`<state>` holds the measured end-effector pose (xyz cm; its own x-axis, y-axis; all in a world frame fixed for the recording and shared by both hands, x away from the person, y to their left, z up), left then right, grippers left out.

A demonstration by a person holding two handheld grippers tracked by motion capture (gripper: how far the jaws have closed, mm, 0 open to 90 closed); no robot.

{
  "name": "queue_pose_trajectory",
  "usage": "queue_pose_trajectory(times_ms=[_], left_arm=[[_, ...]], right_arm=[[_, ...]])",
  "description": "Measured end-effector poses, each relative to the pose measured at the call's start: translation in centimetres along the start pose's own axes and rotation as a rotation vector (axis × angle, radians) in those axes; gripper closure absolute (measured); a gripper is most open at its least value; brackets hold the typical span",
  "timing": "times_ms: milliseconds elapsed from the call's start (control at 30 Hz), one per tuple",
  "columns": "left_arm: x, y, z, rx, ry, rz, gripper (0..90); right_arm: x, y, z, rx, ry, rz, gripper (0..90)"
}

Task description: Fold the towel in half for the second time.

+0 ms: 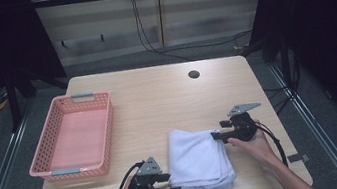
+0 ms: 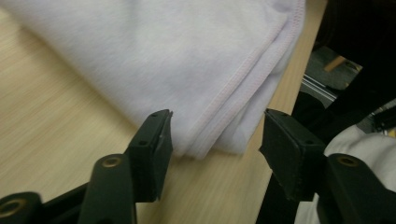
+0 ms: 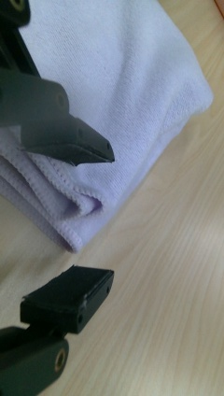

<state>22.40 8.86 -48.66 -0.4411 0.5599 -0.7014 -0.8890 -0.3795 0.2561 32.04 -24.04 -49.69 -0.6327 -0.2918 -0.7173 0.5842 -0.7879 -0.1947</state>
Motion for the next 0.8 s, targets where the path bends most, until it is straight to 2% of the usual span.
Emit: queue_pose_trajectory(times_ms=[67, 100, 133, 200, 267, 333, 400, 533, 567, 667, 767, 800], left_arm=[[0.5, -0.3, -0.2, -0.011, -0.035, 0.031, 38.3], [0.7, -0.4, -0.4, -0.014, -0.057, 0.034, 35.5], [0.8, -0.5, -0.9, -0.036, -0.076, 0.046, 34.6], [0.6, -0.5, -1.4, -0.036, -0.099, 0.027, 33.5], [0.2, -0.4, -1.9, -0.023, -0.092, 0.043, 32.0], [-0.2, -0.3, -2.3, -0.060, -0.108, 0.020, 31.1], [-0.5, -0.4, -2.6, -0.046, -0.096, 0.039, 29.7], [-0.5, -0.2, -3.0, -0.051, -0.097, 0.018, 26.2], [-0.4, -0.1, -3.0, -0.063, -0.106, 0.012, 26.0], [-0.4, 0.0, -3.0, -0.053, -0.109, 0.002, 23.5], [-0.5, 0.1, -3.2, -0.058, -0.109, -0.003, 22.1], [-0.6, 0.2, -3.4, -0.054, -0.106, -0.002, 21.9]], right_arm=[[0.0, 0.1, -0.3, -0.025, -0.015, 0.004, 29.1], [0.0, 0.0, -0.4, -0.044, -0.024, -0.004, 27.8], [0.0, 0.1, -0.5, -0.058, -0.031, -0.002, 26.2], [-0.1, 0.2, -0.9, -0.063, -0.055, 0.008, 23.2], [-0.3, 0.2, -1.3, -0.064, -0.082, 0.010, 20.5], [-0.6, 0.1, -1.6, -0.084, -0.090, 0.008, 22.8], [-0.4, 0.0, -1.9, -0.087, -0.093, 0.011, 21.9], [-0.2, 0.2, -2.1, -0.108, -0.101, 0.001, 22.6], [-0.2, 0.3, -2.2, -0.110, -0.106, -0.003, 22.3], [0.1, 0.3, -2.4, -0.133, -0.113, -0.012, 22.8], [0.1, 0.2, -2.4, -0.123, -0.116, -0.008, 23.0], [0.1, 0.1, -2.4, -0.121, -0.116, -0.007, 26.0]])
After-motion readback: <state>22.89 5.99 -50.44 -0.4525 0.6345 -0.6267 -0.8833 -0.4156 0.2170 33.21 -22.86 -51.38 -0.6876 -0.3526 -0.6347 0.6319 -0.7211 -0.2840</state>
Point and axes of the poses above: each handheld gripper's, and its own axes: z roughly backward along the jaws, x roughly out of its underside, y roughly to its right, the point moved 2 cm from there along -z, roughly forward along the jaws, and after that the axes turned 3 degrees about -z, right-handed, at the moved point
